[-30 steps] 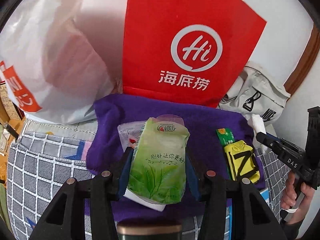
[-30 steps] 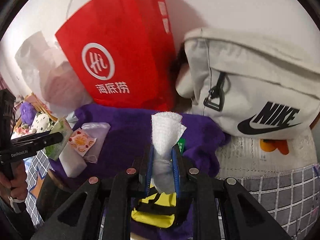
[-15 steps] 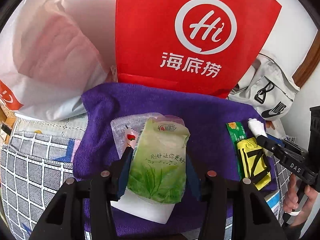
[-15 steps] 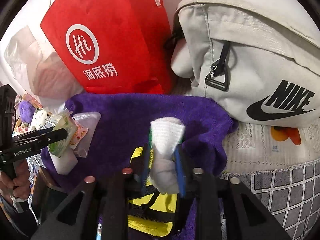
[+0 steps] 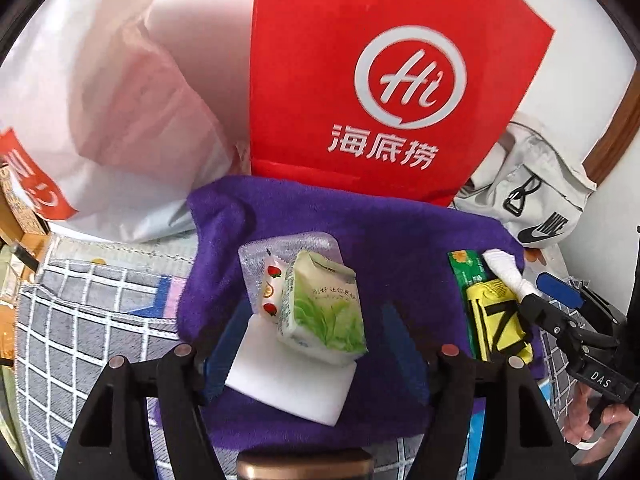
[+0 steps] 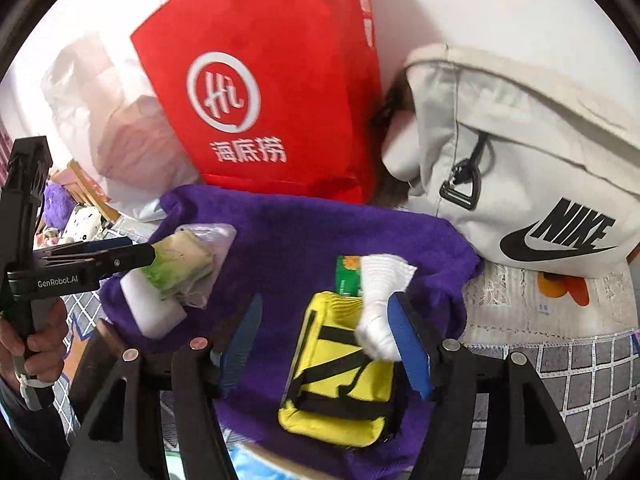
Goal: Organize soft objects
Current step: 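Lower the green packet and tissue onto the purple towel and open both tools, then pull both tools back from the towel toward the white glove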
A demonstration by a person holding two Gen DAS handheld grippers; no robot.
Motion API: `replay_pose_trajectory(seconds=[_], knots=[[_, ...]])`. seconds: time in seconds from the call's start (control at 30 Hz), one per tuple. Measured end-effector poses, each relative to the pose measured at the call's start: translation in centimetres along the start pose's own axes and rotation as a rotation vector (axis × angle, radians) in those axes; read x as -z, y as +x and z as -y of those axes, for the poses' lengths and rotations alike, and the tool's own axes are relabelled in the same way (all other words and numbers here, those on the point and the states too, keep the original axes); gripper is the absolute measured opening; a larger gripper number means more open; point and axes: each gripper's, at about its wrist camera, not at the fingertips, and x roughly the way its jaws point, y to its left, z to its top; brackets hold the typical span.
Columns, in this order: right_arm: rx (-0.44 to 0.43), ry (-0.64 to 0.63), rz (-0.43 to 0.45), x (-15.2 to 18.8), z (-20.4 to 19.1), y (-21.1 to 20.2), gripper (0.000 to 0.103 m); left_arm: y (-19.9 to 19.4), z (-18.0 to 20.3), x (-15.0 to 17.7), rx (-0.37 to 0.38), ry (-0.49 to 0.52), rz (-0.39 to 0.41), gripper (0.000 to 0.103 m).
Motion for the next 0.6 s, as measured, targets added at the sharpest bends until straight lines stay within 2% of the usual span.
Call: replay_pose_trajectory(seconds=[0.27, 0.4, 0.6], knots=[[-0.001, -0.004, 0.053, 1.7, -2.9, -4.2, 0.065, -4.6, -0.5, 2.2, -0.02, 0.01, 0.056, 0.069], [-0.032, -0.018, 0.054, 3.6, -4.6, -6.3, 0.065, -7.0, -0.9, 4.3, -0.038, 0.022, 0.08, 0.069], [-0.061, -0.084, -0.034, 7.8, -8.2, -7.2, 0.064, -9.7, -2.1, 8.6, -0.044, 0.018, 0.081, 0.069]])
